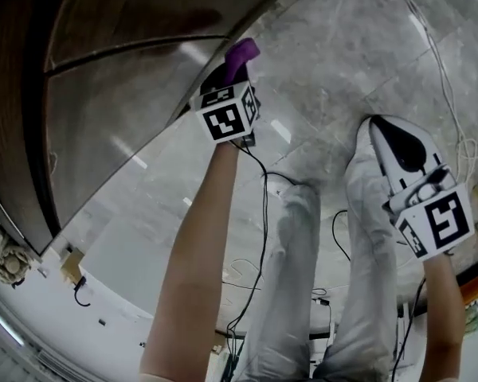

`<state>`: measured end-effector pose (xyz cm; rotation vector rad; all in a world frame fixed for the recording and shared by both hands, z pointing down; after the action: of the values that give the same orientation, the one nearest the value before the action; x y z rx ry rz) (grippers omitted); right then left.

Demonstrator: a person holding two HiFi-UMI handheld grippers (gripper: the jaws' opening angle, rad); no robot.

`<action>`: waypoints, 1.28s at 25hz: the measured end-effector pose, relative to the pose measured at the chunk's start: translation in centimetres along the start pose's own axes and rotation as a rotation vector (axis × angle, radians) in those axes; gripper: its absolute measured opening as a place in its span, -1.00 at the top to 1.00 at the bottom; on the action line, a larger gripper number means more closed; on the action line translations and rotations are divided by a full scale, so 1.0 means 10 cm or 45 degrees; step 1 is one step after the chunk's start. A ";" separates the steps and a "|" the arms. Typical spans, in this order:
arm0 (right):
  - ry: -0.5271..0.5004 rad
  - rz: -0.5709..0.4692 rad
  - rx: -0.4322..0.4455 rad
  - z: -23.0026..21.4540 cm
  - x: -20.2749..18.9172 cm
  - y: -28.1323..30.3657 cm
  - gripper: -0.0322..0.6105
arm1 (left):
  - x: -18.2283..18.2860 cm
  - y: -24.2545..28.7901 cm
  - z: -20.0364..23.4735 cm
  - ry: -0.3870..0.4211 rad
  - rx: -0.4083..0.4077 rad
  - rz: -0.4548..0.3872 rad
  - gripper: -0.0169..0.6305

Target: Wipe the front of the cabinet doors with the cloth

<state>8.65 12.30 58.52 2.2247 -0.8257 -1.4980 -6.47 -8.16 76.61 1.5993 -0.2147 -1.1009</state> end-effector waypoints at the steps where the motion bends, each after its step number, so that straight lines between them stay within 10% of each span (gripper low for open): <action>1: 0.011 -0.008 -0.023 -0.07 -0.04 -0.03 0.82 | 0.02 0.06 0.07 -0.015 0.023 -0.005 0.64; 9: 0.045 0.011 -0.120 -0.01 -0.40 -0.04 0.82 | -0.24 -0.13 0.92 -0.149 0.164 0.018 0.64; 22: -0.066 -0.010 0.067 1.12 -0.05 0.63 0.82 | -1.47 -1.14 2.40 -0.287 0.367 0.154 0.64; 32: -0.159 0.110 0.154 1.58 0.01 0.49 0.82 | -1.85 -2.27 2.76 -0.629 0.470 0.004 0.64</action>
<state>-7.22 9.16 54.99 2.1660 -1.0631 -1.5978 -45.92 -6.70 68.99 1.6133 -0.7852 -1.5067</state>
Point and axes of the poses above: the fingertips, and each gripper's own axes: y forward along the fingers, z to its left, x out of its top, the point moved 1 cm from there along -y, backward along the fingers, and after that the axes turned 2 degrees about -z, right-handed, at the moved point
